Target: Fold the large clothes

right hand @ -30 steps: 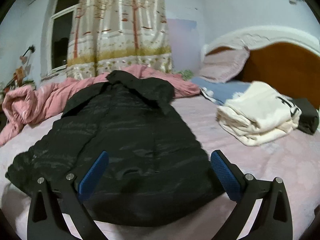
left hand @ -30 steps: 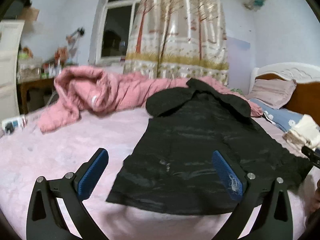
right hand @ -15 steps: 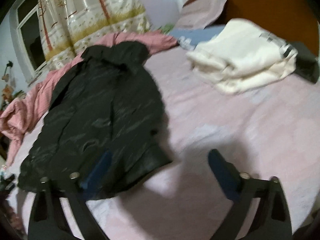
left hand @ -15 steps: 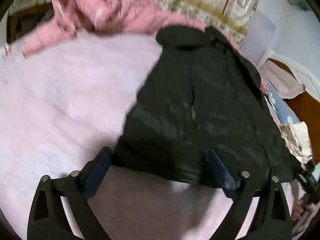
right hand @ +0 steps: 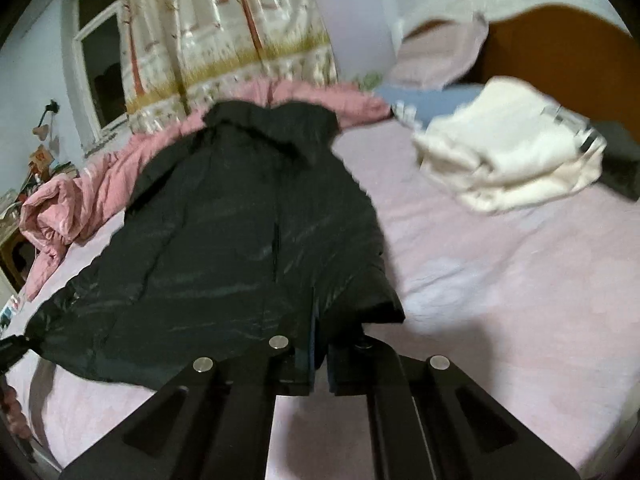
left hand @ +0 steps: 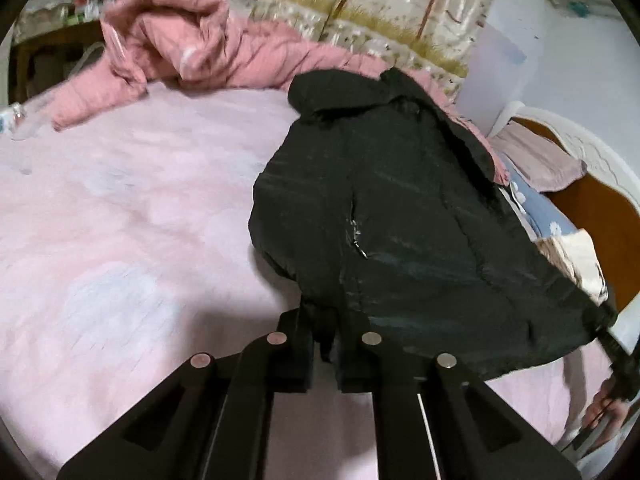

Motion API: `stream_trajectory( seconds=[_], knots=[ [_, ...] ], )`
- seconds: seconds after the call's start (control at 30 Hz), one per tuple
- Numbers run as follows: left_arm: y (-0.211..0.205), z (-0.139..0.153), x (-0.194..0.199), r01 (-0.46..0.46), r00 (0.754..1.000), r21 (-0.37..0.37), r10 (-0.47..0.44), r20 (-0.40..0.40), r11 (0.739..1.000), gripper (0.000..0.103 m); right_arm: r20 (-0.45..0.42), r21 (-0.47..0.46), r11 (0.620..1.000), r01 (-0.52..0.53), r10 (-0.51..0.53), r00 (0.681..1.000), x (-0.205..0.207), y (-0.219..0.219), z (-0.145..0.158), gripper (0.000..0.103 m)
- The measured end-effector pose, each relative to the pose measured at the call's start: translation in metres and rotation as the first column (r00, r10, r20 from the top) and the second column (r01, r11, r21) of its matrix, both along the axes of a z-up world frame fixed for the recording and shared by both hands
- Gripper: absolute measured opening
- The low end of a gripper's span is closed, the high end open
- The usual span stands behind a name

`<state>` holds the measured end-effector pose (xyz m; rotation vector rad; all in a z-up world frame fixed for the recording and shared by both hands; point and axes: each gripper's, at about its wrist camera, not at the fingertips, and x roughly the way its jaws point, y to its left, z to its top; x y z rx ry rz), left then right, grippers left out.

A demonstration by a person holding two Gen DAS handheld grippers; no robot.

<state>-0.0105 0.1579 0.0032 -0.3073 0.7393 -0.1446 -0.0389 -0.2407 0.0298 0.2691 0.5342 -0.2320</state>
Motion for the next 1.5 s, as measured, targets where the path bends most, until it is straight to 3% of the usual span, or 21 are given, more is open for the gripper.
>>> stream_trajectory(
  seconds=[0.13, 0.23, 0.33, 0.47, 0.57, 0.67, 0.8, 0.9, 0.93, 0.97, 1.03, 1.07, 1.1, 1.13, 1.23, 1.33, 1.43, 1.5],
  knots=[
    [-0.004, 0.005, -0.048, -0.004, 1.000, 0.054, 0.003, 0.019, 0.999, 0.007, 0.034, -0.012, 1.000, 0.020, -0.019, 0.999, -0.043, 0.005, 0.013, 0.004],
    [-0.011, 0.021, -0.058, -0.007, 0.999, 0.086, 0.003, 0.044, 0.996, 0.007, 0.075, -0.029, 0.999, 0.028, -0.026, 0.997, -0.058, 0.005, 0.029, 0.004],
    [-0.018, 0.050, -0.040, -0.016, 0.997, 0.125, 0.007, 0.073, 0.992, 0.007, 0.104, -0.067, 0.997, 0.029, -0.022, 0.994, -0.045, 0.006, 0.052, 0.004],
    [-0.024, 0.070, 0.025, -0.028, 0.996, 0.141, 0.016, 0.084, 0.990, 0.007, 0.037, -0.122, 0.991, 0.060, -0.056, 0.998, 0.023, 0.000, 0.072, 0.004],
    [-0.033, 0.048, 0.094, -0.064, 0.997, 0.175, 0.070, -0.023, 0.983, 0.007, -0.052, -0.179, 0.981, 0.079, -0.089, 0.995, 0.081, 0.011, 0.060, 0.004],
    [-0.037, 0.019, 0.132, -0.076, 0.991, 0.180, 0.095, -0.098, 0.981, 0.007, -0.086, -0.232, 0.968, 0.093, -0.116, 0.990, 0.123, 0.012, 0.035, 0.004],
    [-0.050, -0.015, 0.154, -0.053, 0.990, 0.245, 0.083, -0.111, 0.968, 0.008, -0.159, -0.209, 0.975, 0.077, -0.112, 0.981, 0.157, -0.008, -0.003, 0.004],
    [-0.059, -0.029, 0.160, -0.048, 0.994, 0.274, 0.074, -0.084, 0.961, 0.011, -0.188, -0.119, 0.990, 0.077, -0.098, 0.977, 0.168, -0.021, -0.015, 0.005],
    [-0.060, -0.028, 0.159, -0.055, 0.994, 0.278, 0.078, -0.073, 0.959, 0.013, -0.170, -0.090, 0.993, 0.077, -0.091, 0.981, 0.167, -0.023, -0.013, 0.010],
    [-0.060, -0.025, 0.155, -0.062, 0.995, 0.285, 0.081, -0.057, 0.957, 0.015, -0.154, -0.075, 0.994, 0.076, -0.087, 0.984, 0.166, -0.026, -0.012, 0.016],
    [-0.060, -0.018, 0.140, -0.080, 0.996, 0.318, 0.087, -0.008, 0.945, 0.024, -0.133, -0.085, 0.991, 0.099, -0.110, 0.985, 0.161, -0.029, -0.007, 0.048],
    [-0.060, -0.013, 0.132, -0.100, 0.995, 0.340, 0.100, 0.018, 0.935, 0.052, -0.113, -0.094, 0.989, 0.118, -0.128, 0.985, 0.156, -0.030, -0.004, 0.058],
    [-0.057, -0.007, 0.128, -0.129, 0.992, 0.357, 0.119, 0.049, 0.925, 0.087, -0.083, -0.107, 0.984, 0.145, -0.154, 0.985, 0.149, -0.031, 0.001, 0.077],
    [-0.054, 0.003, 0.119, -0.174, 0.983, 0.363, 0.142, 0.114, 0.915, 0.094, -0.049, -0.121, 0.978, 0.170, -0.177, 0.983, 0.141, -0.033, 0.006, 0.084],
    [-0.051, 0.034, 0.092, -0.209, 0.955, 0.355, 0.111, 0.276, 0.911, 0.096, 0.007, -0.154, 0.974, 0.164, -0.165, 0.986, 0.123, -0.033, 0.023, 0.084],
    [-0.056, 0.050, 0.073, -0.155, 0.941, 0.358, 0.027, 0.337, 0.921, 0.097, 0.041, -0.150, 0.987, 0.065, -0.060, 0.997, 0.106, -0.024, 0.038, 0.085],
    [-0.071, 0.048, 0.072, 0.011, 0.950, 0.330, -0.113, 0.292, 0.944, 0.098, 0.014, -0.095, 0.986, -0.136, 0.138, 0.990, 0.104, -0.008, 0.039, 0.086],
    [-0.090, 0.036, 0.085, 0.114, 0.959, 0.351, -0.195, 0.205, 0.929, 0.098, -0.038, -0.042, 0.969, -0.245, 0.244, 0.969, 0.113, 0.004, 0.031, 0.086]
  ],
)
